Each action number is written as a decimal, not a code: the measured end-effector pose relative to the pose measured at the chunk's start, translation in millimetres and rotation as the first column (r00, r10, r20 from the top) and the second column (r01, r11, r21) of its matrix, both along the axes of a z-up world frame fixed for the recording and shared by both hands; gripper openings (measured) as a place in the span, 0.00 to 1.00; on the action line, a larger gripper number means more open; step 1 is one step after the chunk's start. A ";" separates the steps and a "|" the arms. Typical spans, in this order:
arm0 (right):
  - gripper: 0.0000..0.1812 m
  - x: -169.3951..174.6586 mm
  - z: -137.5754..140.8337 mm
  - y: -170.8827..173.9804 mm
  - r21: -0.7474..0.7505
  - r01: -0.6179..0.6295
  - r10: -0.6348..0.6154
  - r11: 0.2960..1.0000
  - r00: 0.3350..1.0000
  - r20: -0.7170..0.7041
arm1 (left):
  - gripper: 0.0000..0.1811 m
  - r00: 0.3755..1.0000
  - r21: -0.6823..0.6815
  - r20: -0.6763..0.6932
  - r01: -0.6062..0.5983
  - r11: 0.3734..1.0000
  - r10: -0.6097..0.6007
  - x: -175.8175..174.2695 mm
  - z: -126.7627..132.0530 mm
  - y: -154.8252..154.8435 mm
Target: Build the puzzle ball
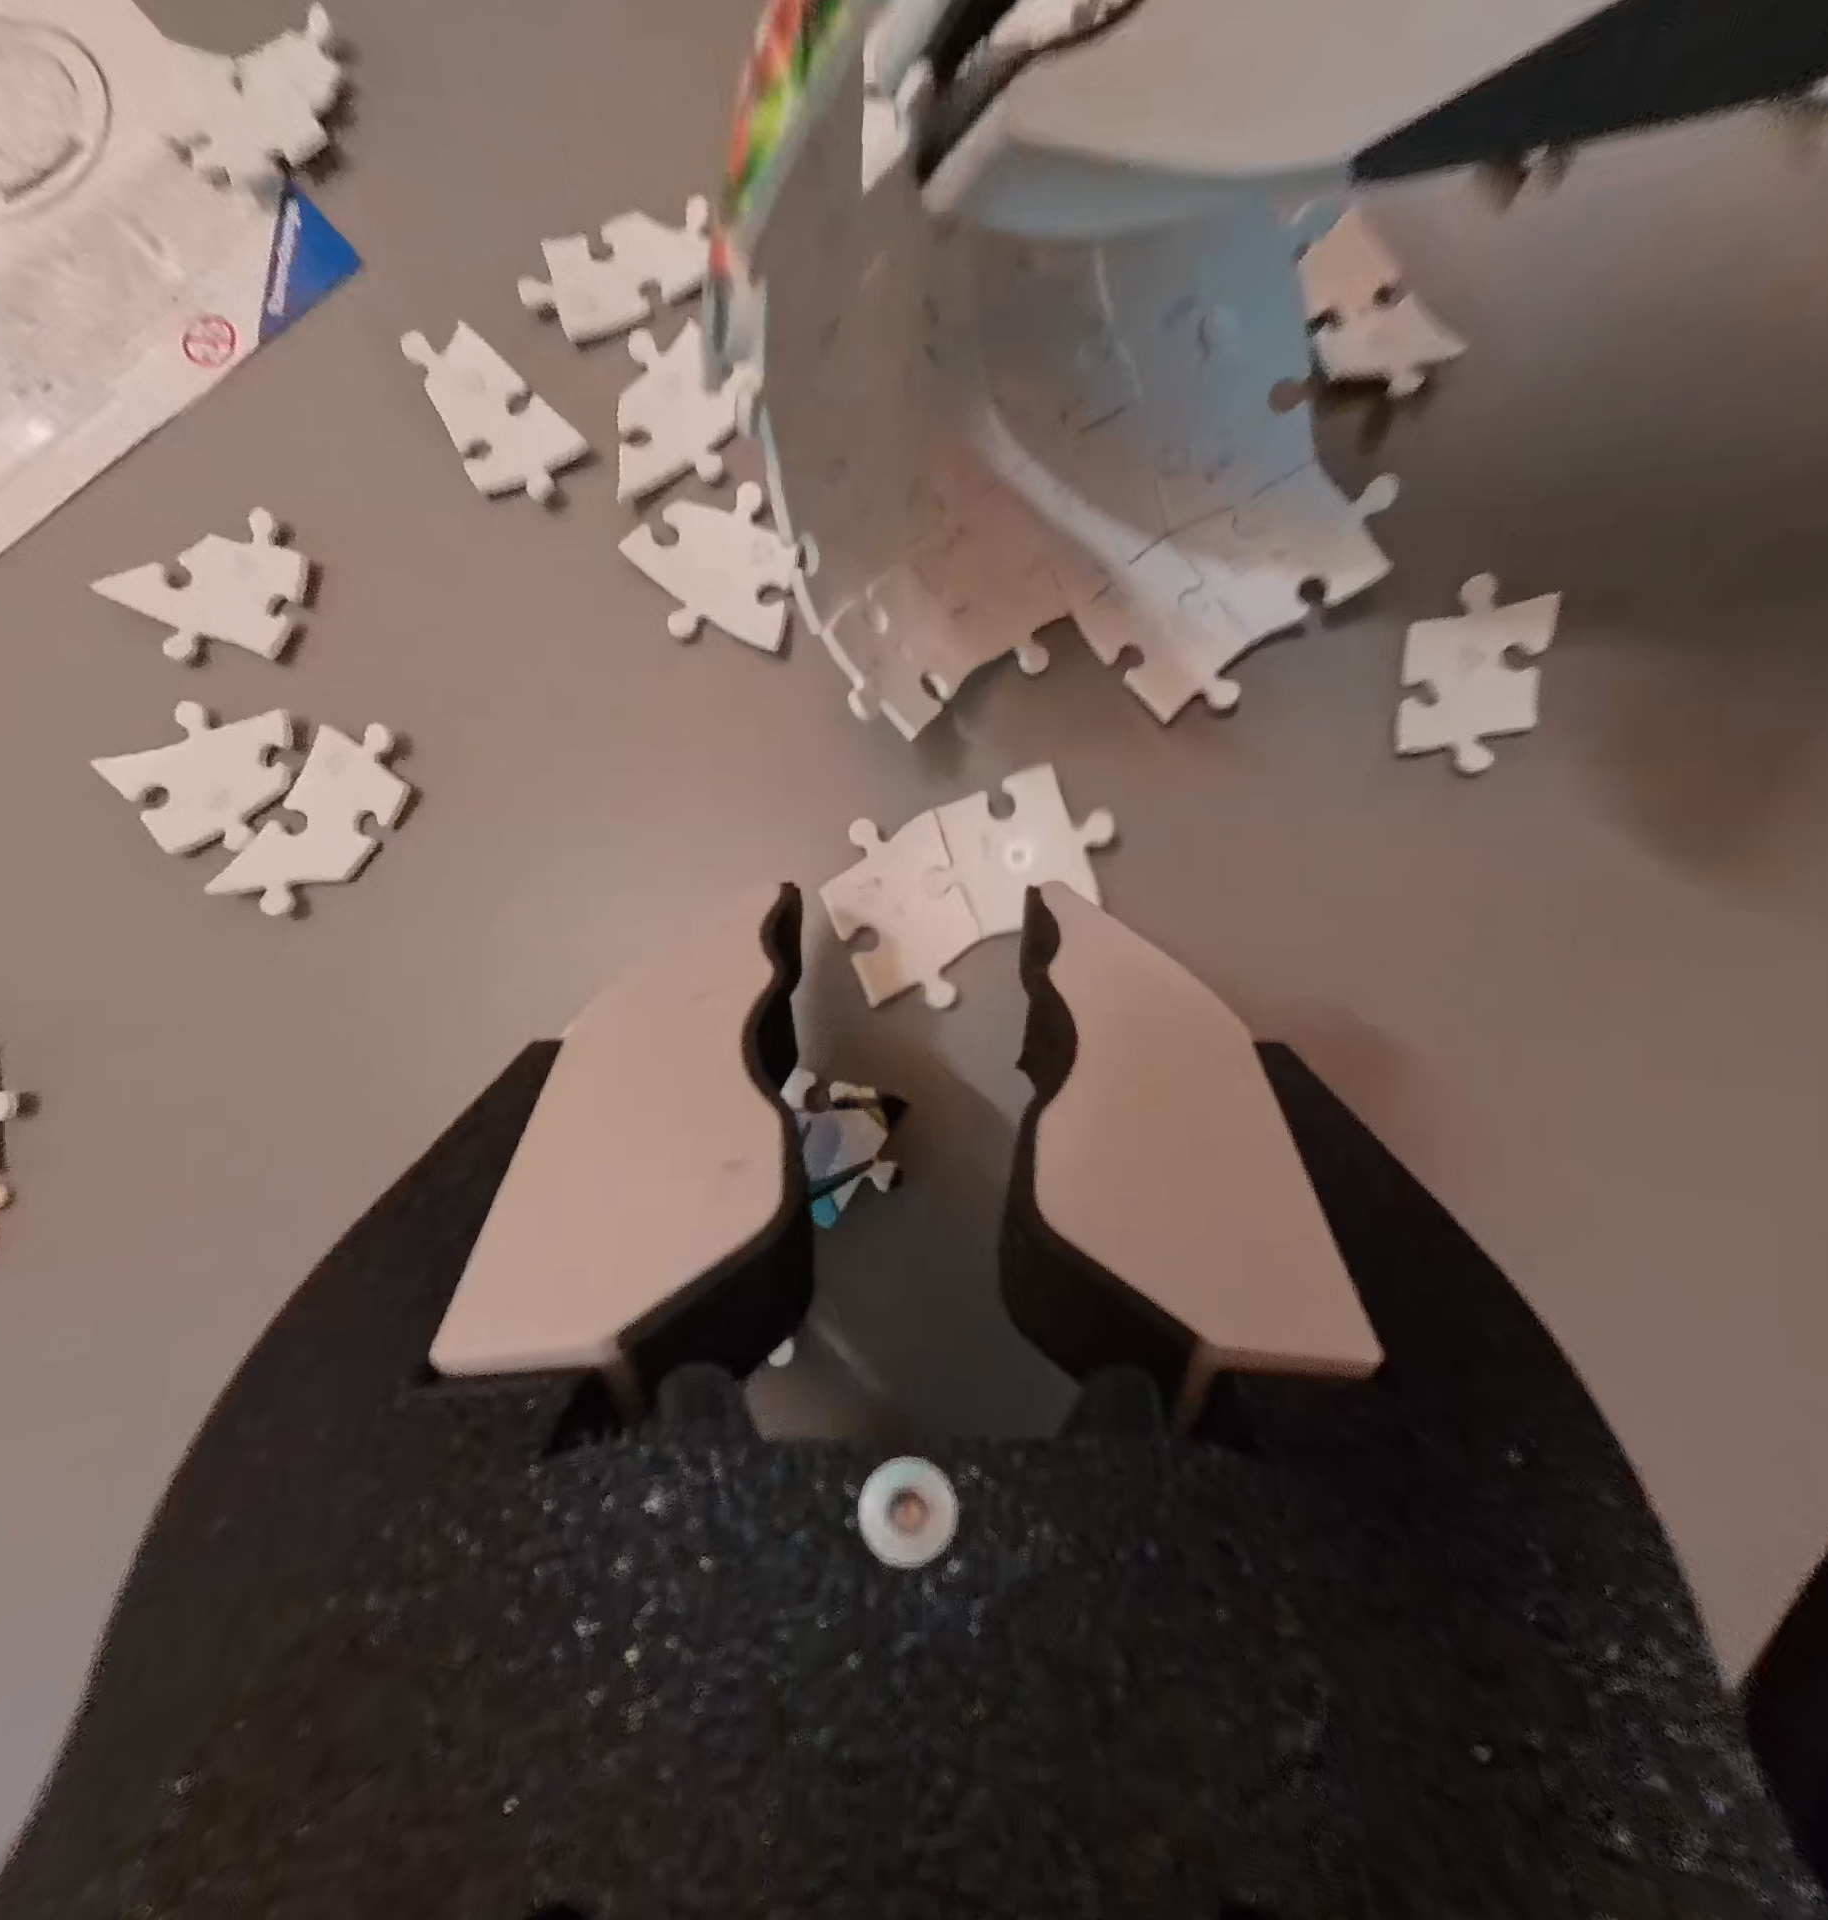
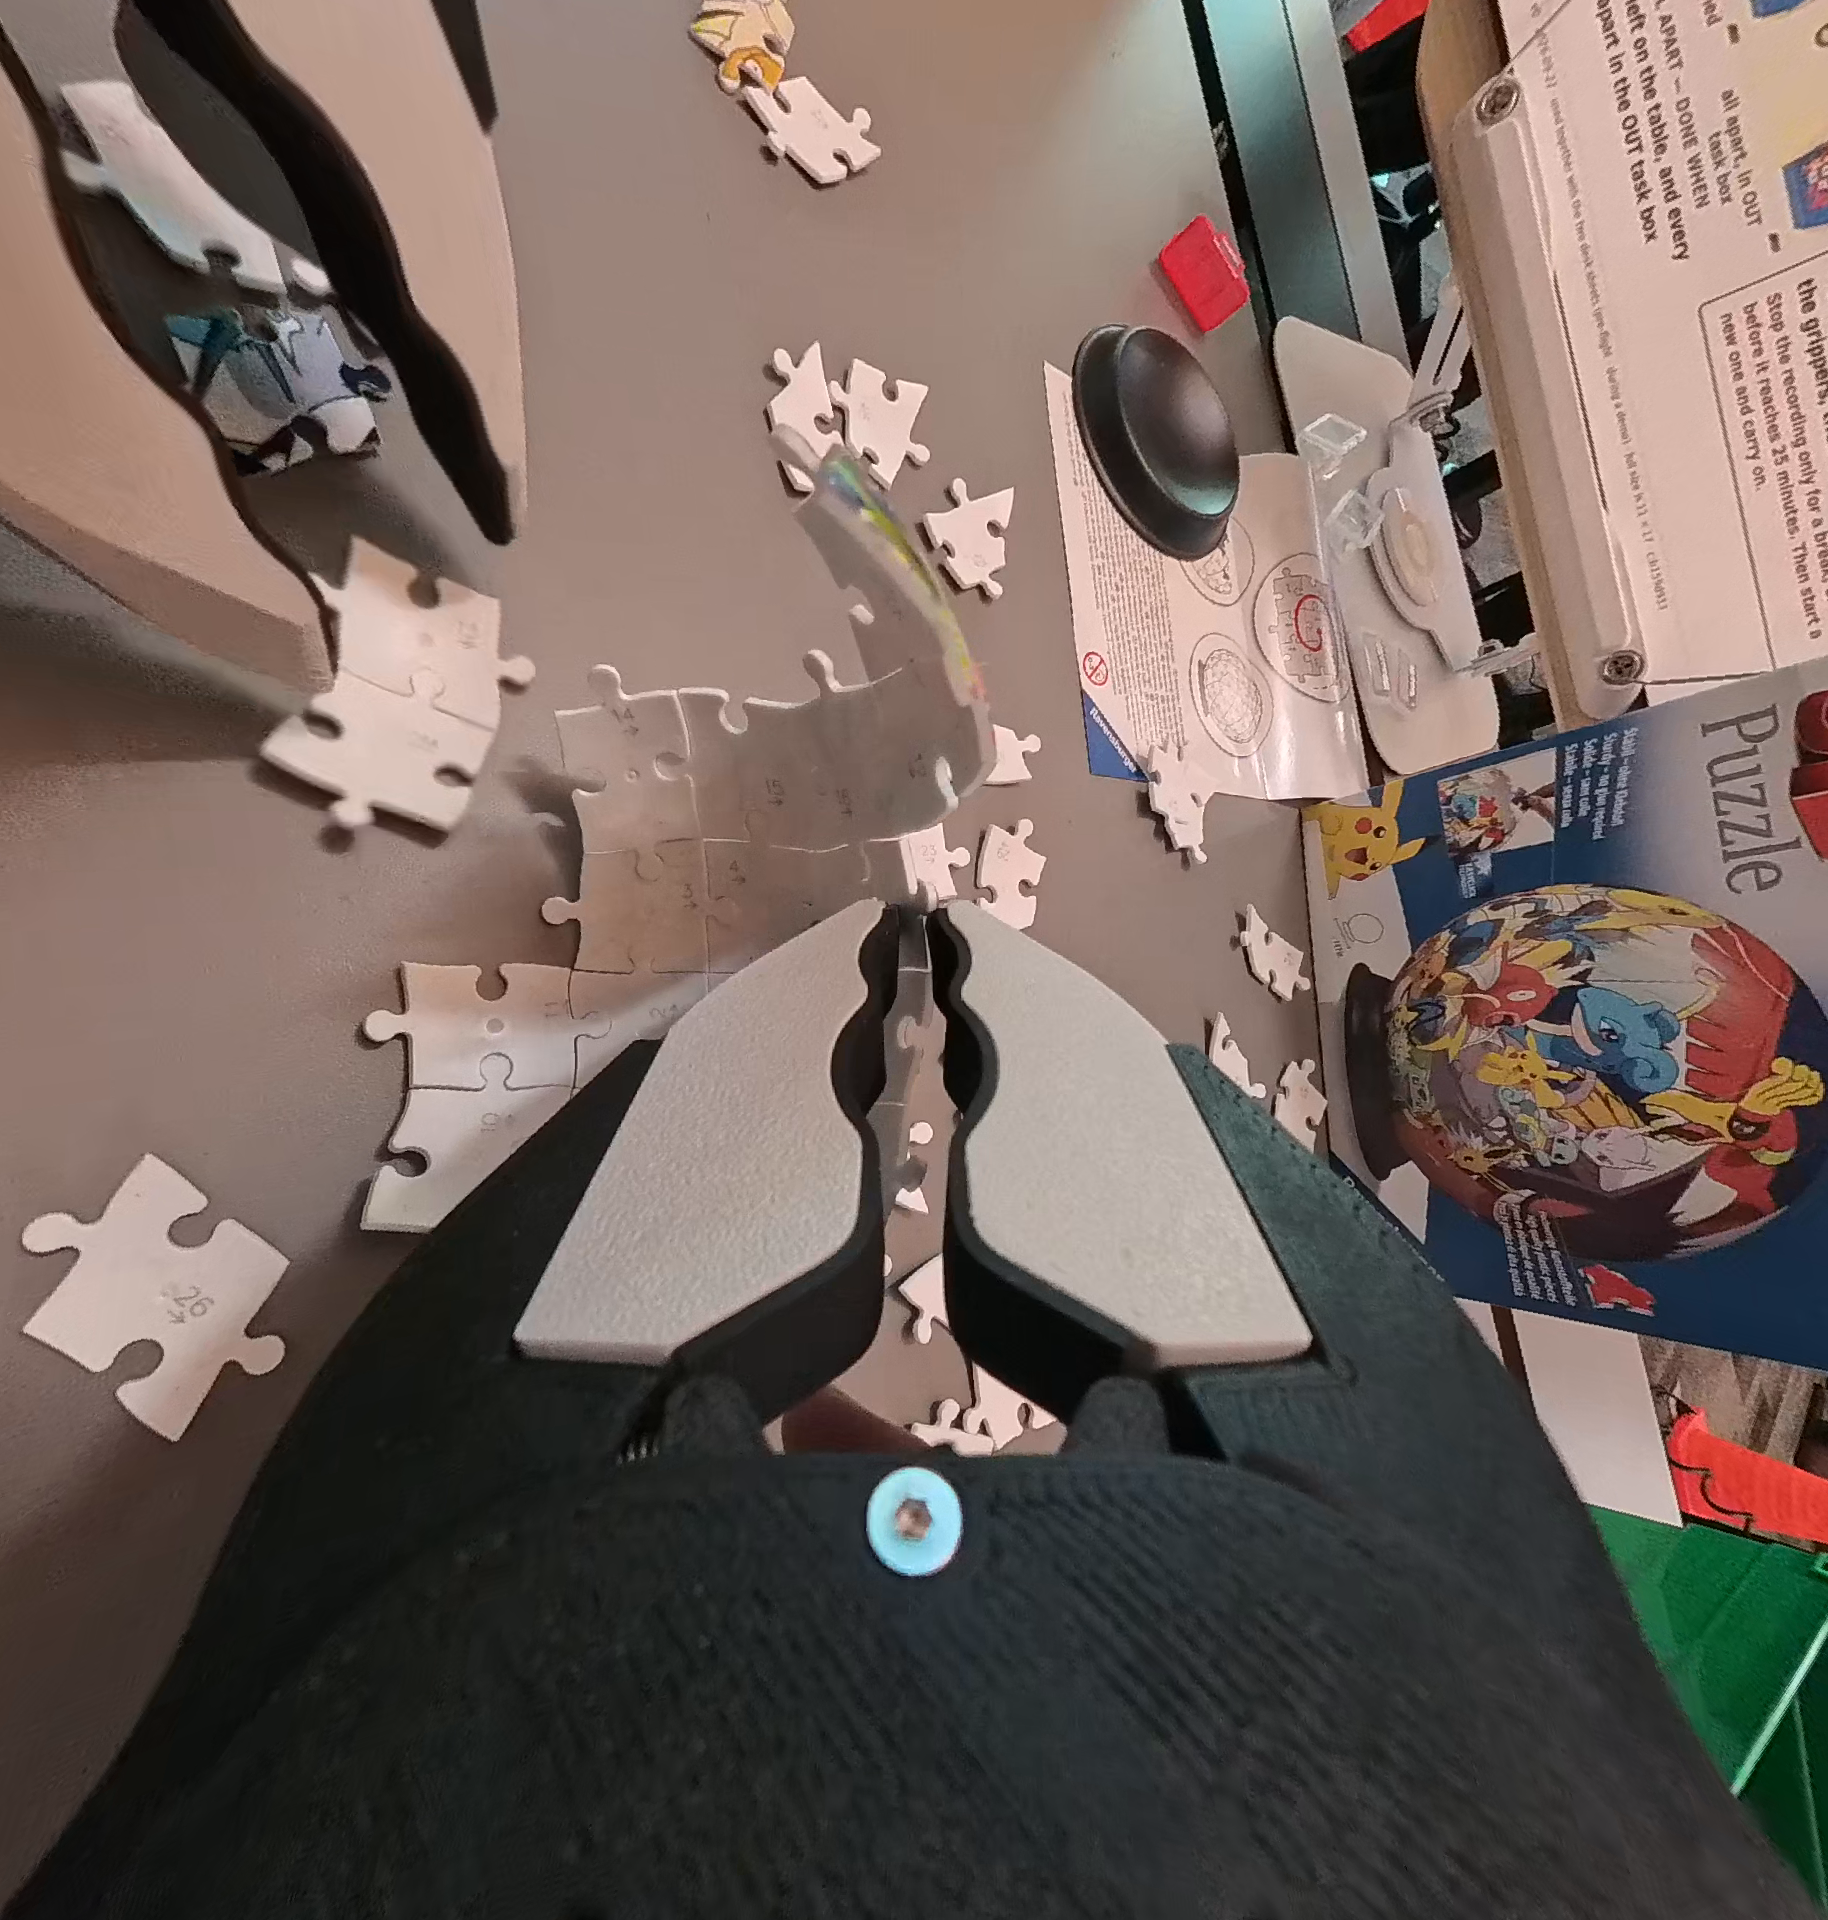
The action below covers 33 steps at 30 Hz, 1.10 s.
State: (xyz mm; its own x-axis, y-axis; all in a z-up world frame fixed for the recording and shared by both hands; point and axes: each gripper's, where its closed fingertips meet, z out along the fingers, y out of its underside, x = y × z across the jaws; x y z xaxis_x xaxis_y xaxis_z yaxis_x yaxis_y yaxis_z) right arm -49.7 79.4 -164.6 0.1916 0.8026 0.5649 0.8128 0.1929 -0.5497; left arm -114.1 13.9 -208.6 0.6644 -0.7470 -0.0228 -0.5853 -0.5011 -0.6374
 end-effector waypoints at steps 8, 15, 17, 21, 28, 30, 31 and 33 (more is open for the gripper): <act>0.03 -0.2 0.1 -0.1 0.003 -0.001 0.001 1.000 1.000 0.003 | 0.23 0.989 -0.023 -0.063 0.133 0.991 -0.134 4.3 -14.3 -2.3; 0.03 1.2 -0.2 0.3 0.007 0.001 -0.001 1.000 1.000 0.016 | 0.21 0.998 -0.082 -0.058 0.022 0.996 -0.026 3.0 -16.3 -8.9; 0.04 1.8 0.0 0.1 0.014 0.002 -0.002 1.000 1.000 0.031 | 0.21 0.999 -0.126 -0.036 -0.034 0.991 0.030 3.1 -17.1 -12.7; 0.03 2.8 0.2 0.0 0.029 0.009 -0.011 1.000 0.998 0.064 | 0.23 0.998 -0.152 -0.014 -0.061 0.986 0.060 4.7 -15.6 -18.9; 0.03 3.5 1.9 -3.0 0.017 0.005 -0.006 1.000 0.995 0.095 | 0.25 0.995 -0.076 -0.047 0.089 0.993 -0.092 5.2 -8.6 -20.0; 0.03 5.2 2.1 -3.7 0.002 0.001 -0.002 1.000 0.994 0.112 | 0.26 0.985 -0.067 -0.081 0.150 0.986 -0.155 5.8 -14.2 -21.2; 0.03 5.2 2.3 -4.1 -0.007 -0.001 0.002 1.000 0.993 0.116 | 0.26 0.980 -0.071 -0.092 0.171 0.983 -0.177 6.3 -16.7 -22.2; 0.03 5.6 2.1 -4.9 -0.023 -0.003 0.006 1.000 0.992 0.125 | 0.26 0.978 -0.069 -0.072 0.192 0.979 -0.197 10.5 -15.9 -22.5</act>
State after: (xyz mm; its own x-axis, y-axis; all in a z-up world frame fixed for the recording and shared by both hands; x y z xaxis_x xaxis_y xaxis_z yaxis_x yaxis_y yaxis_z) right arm -44.2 74.5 -162.4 0.1174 0.8164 0.5655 0.8745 0.1848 -0.4484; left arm -103.5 -8.6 -224.5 0.5042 -0.8634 -0.0188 -0.7220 -0.4095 -0.5577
